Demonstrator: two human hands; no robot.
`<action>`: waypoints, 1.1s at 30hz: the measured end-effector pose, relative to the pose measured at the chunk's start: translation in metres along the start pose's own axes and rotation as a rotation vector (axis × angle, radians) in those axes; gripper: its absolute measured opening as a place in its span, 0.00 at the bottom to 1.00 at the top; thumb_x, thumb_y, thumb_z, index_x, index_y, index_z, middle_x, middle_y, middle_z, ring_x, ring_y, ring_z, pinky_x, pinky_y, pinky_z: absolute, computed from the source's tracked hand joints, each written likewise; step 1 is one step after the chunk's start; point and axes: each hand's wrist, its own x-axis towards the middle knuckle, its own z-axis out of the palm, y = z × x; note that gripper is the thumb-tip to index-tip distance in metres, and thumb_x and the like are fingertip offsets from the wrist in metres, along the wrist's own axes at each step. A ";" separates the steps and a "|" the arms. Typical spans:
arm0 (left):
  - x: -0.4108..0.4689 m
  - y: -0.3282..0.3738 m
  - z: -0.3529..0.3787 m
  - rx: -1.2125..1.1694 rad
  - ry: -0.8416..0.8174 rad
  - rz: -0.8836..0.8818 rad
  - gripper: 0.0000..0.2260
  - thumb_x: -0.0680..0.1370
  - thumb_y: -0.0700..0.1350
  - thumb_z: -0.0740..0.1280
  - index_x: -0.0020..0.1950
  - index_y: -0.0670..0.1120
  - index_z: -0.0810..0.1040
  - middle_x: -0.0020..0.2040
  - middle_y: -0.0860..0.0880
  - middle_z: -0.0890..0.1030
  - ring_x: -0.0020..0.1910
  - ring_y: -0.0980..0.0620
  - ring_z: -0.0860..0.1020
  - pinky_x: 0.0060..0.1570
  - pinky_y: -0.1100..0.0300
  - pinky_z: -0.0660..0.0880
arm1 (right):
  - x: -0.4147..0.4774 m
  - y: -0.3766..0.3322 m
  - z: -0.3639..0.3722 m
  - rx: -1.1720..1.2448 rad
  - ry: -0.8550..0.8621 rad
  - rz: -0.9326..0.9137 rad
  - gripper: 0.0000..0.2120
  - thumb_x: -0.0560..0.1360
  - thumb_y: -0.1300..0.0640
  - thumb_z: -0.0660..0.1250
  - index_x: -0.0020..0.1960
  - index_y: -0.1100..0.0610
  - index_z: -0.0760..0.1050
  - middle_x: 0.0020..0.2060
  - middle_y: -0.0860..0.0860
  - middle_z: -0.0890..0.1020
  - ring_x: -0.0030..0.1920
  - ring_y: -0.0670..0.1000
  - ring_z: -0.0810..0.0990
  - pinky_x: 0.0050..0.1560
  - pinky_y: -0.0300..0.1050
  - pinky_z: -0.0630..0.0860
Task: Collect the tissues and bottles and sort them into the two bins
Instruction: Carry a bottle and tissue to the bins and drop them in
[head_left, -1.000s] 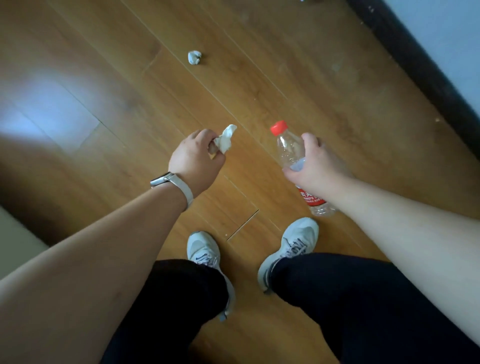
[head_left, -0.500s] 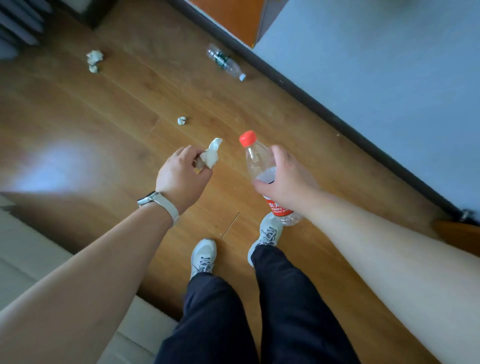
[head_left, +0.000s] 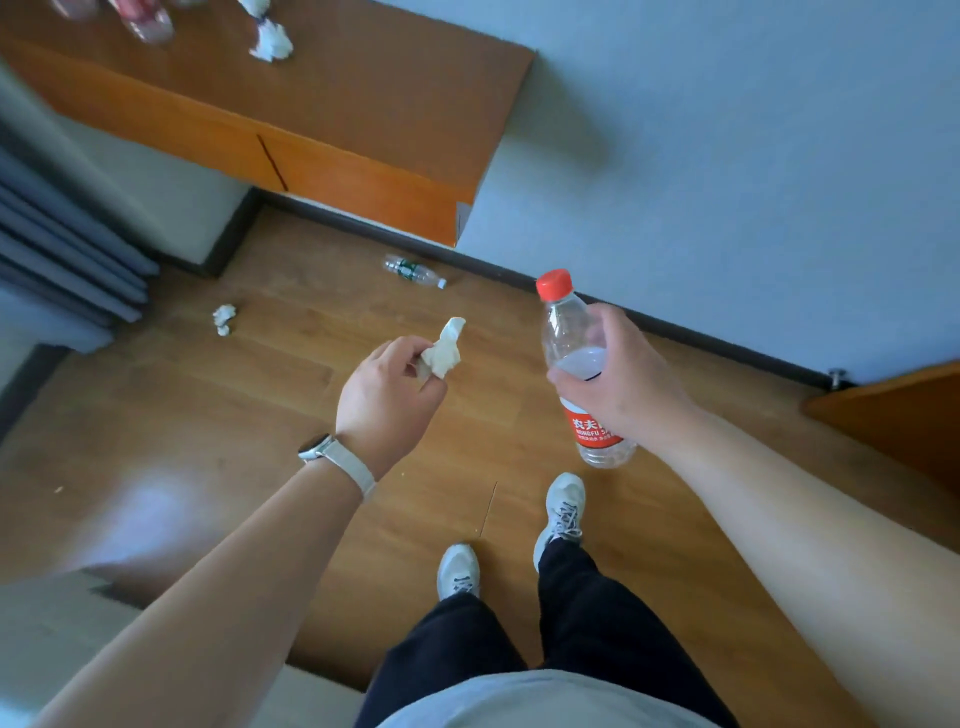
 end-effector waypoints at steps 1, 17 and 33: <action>-0.005 0.010 -0.005 -0.005 -0.003 0.032 0.08 0.73 0.46 0.71 0.52 0.50 0.80 0.42 0.58 0.77 0.42 0.57 0.75 0.40 0.63 0.69 | -0.011 -0.001 -0.009 0.022 0.025 0.012 0.30 0.67 0.41 0.72 0.64 0.41 0.61 0.55 0.39 0.72 0.52 0.46 0.75 0.51 0.48 0.74; -0.029 0.241 0.053 -0.049 -0.295 0.472 0.06 0.74 0.46 0.70 0.50 0.52 0.78 0.43 0.57 0.78 0.43 0.55 0.77 0.44 0.55 0.75 | -0.172 0.106 -0.178 0.131 0.468 0.261 0.36 0.68 0.39 0.71 0.70 0.42 0.57 0.59 0.40 0.69 0.54 0.46 0.72 0.54 0.47 0.71; -0.205 0.502 0.268 -0.084 -0.560 0.836 0.04 0.75 0.51 0.70 0.49 0.56 0.78 0.45 0.59 0.80 0.44 0.61 0.78 0.41 0.67 0.71 | -0.407 0.341 -0.313 0.334 0.844 0.509 0.27 0.67 0.43 0.71 0.61 0.39 0.63 0.52 0.41 0.75 0.50 0.46 0.78 0.52 0.52 0.79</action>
